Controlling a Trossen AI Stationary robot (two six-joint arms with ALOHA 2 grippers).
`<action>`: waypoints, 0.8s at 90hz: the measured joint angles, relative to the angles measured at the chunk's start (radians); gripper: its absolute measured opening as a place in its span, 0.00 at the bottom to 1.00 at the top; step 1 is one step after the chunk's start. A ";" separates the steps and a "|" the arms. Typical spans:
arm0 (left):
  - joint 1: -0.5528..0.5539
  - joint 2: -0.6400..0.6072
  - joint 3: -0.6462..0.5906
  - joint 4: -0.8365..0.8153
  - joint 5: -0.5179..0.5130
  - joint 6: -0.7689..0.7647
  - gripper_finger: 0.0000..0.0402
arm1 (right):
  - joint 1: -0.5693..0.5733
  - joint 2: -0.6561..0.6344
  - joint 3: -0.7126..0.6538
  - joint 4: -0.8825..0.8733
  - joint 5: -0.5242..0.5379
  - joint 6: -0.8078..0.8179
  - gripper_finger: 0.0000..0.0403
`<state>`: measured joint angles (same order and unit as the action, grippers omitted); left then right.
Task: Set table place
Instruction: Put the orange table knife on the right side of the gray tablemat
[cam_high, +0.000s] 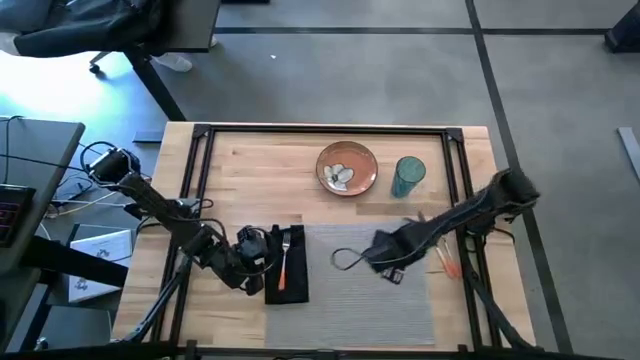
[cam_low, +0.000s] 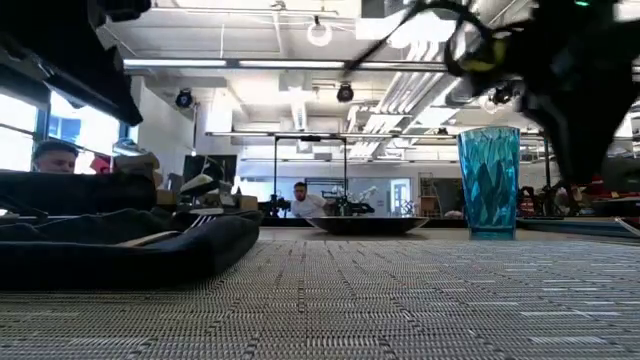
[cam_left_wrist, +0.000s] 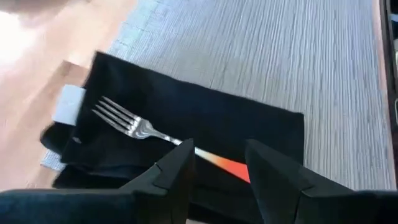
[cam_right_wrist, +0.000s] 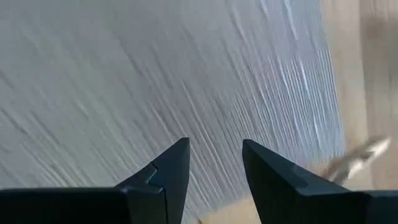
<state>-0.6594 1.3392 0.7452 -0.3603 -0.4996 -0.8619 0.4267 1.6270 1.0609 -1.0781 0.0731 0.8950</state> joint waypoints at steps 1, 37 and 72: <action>0.000 0.001 -0.001 0.000 0.000 0.000 0.32 | 0.001 -0.015 -0.019 0.006 0.000 0.016 0.33; 0.000 0.006 -0.045 0.048 -0.017 0.007 0.32 | -0.017 -0.434 -0.475 0.054 -0.057 0.498 0.38; 0.005 0.006 -0.046 0.083 -0.019 0.069 0.32 | -0.105 -0.467 -0.488 0.074 -0.056 0.466 0.40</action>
<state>-0.6544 1.3453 0.6994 -0.2774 -0.5186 -0.7925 0.3212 1.1604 0.5728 -1.0038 0.0173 1.3611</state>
